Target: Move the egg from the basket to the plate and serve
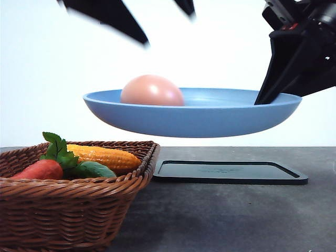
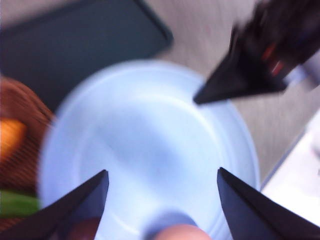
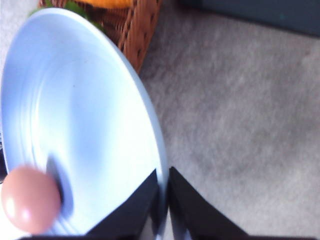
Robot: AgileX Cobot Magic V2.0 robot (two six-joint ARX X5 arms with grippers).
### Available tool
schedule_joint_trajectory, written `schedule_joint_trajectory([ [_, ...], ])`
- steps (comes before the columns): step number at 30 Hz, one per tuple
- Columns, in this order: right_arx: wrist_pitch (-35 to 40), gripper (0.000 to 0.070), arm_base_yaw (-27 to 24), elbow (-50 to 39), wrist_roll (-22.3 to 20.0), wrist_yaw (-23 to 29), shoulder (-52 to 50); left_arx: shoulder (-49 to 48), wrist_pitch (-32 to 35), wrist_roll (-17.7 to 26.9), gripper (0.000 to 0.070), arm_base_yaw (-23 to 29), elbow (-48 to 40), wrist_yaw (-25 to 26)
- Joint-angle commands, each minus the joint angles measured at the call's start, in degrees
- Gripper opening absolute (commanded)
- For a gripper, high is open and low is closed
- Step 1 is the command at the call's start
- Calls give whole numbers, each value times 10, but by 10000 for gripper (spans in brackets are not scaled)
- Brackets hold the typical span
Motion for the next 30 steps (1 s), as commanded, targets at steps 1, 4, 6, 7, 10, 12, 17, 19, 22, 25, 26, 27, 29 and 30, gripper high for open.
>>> schedule_joint_trajectory([
  [1,14,0,-7,12,-2,-14,17,-16,-6,5,442,-6,20,-28],
  [4,49,0,-30,12,-1,-24,39,-57,-17,8,442,-6,38,-75],
  [6,70,0,-50,15,4,-27,56,-84,-21,11,442,-6,44,-99],
  [7,78,0,-63,18,5,-28,66,-99,-21,10,442,-6,45,-108],
  [10,86,0,-99,35,4,-29,102,-137,-26,10,442,-6,45,-130],
  [12,87,0,-122,52,4,-28,128,-158,-33,10,442,-6,45,-147],
  [17,88,0,-162,112,2,-28,205,-196,-49,3,441,-6,45,-171],
  [19,87,0,-171,140,2,-28,238,-205,-54,1,441,-6,45,-172],
  [22,84,0,-178,181,5,-27,287,-211,-62,-1,441,-6,45,-172],
  [25,81,0,-180,220,9,-27,335,-212,-69,-1,441,-6,45,-172],
  [26,79,0,-180,232,9,-28,349,-212,-71,-1,441,-6,45,-172],
  [27,76,0,-180,244,9,-28,364,-211,-74,-1,441,-6,45,-172],
  [29,69,0,-180,267,9,-27,390,-211,-77,-3,441,-6,45,-172],
  [30,67,0,-180,276,9,-27,402,-211,-77,-4,441,-6,45,-172],
])
